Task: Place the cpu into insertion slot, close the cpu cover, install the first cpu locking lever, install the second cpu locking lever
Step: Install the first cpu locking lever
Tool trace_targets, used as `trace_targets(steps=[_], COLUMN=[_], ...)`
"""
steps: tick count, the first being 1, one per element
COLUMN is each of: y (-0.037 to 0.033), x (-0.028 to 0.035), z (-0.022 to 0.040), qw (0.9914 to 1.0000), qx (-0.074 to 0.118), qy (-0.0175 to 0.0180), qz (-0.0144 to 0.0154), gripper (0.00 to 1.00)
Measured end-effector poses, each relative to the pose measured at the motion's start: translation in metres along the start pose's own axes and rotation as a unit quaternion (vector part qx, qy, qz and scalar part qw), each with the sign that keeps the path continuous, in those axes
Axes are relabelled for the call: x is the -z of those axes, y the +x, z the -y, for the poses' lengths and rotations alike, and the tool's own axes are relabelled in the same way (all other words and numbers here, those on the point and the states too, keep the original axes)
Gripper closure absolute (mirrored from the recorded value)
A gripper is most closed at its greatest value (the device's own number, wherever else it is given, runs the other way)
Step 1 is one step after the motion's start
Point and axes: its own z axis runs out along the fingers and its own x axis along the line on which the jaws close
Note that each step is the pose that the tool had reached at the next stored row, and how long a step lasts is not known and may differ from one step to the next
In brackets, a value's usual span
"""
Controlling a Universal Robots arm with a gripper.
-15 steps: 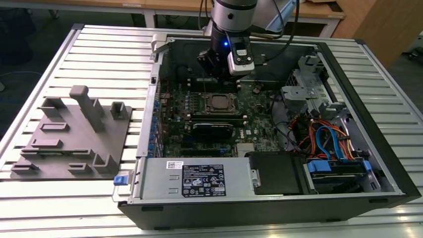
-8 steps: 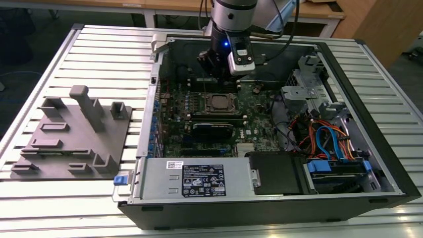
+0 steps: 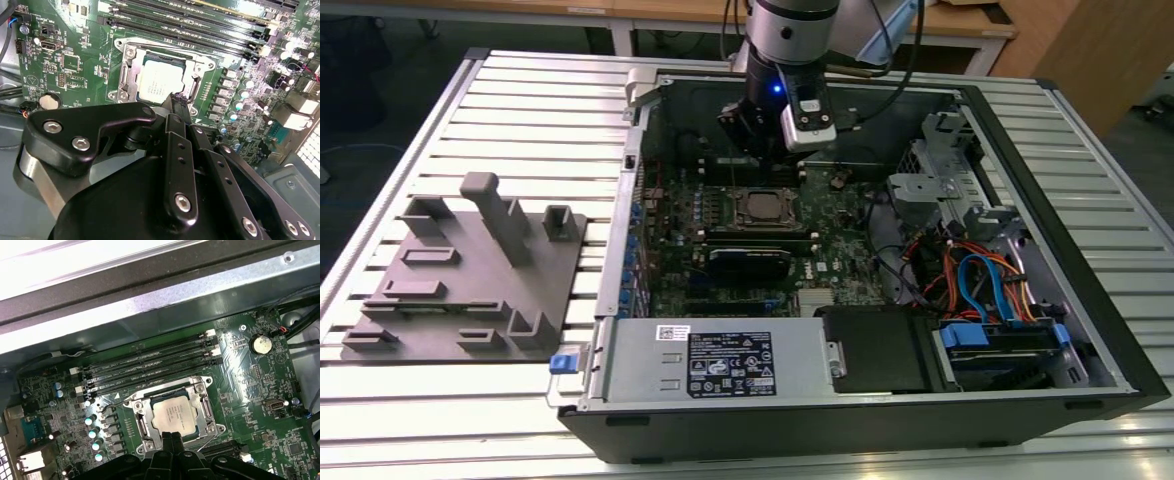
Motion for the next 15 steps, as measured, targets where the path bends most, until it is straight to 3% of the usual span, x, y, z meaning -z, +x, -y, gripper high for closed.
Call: trace_targets(steps=[15], y=[0.0001], x=[0.0], z=[0.0], qw=[0.99989], qx=[0.015], qy=[0.0002], qz=[0.0], gripper=[0.9])
